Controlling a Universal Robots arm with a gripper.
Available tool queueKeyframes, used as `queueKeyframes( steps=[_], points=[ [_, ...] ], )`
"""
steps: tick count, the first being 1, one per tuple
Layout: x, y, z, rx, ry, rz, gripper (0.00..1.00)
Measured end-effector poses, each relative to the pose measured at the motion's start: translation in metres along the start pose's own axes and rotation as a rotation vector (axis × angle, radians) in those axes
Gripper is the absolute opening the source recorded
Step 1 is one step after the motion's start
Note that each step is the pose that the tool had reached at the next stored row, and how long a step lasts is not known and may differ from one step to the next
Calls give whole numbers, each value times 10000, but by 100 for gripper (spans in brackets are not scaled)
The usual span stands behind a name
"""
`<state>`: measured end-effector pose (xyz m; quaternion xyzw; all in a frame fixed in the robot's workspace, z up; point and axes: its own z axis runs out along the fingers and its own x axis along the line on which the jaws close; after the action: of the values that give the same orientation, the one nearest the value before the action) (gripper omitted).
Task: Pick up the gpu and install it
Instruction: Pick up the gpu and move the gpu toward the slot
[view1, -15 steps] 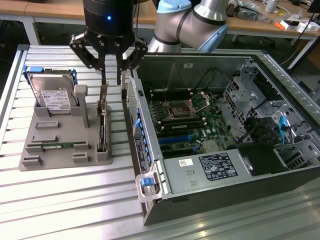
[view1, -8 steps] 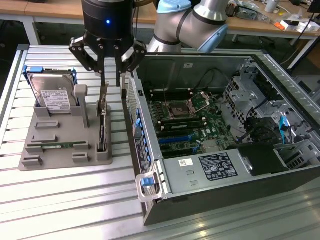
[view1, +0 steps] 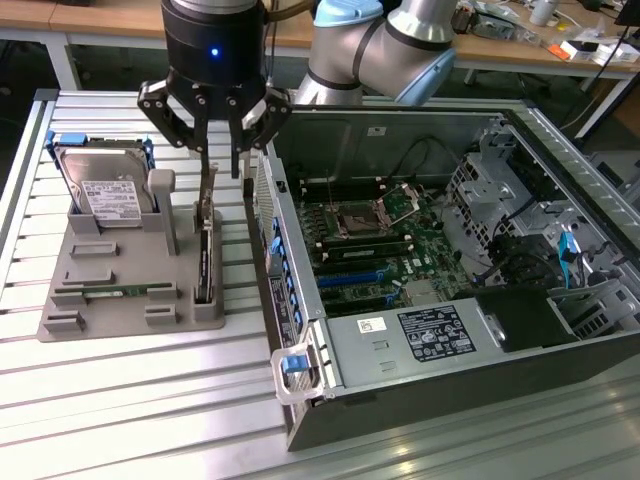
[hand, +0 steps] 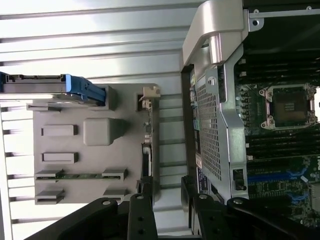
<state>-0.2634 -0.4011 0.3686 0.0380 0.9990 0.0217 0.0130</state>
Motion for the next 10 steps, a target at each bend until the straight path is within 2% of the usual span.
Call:
queueKeyframes(
  steps=[10],
  points=[
    [11, -14, 56, 0, 0, -2, 36]
  ],
)
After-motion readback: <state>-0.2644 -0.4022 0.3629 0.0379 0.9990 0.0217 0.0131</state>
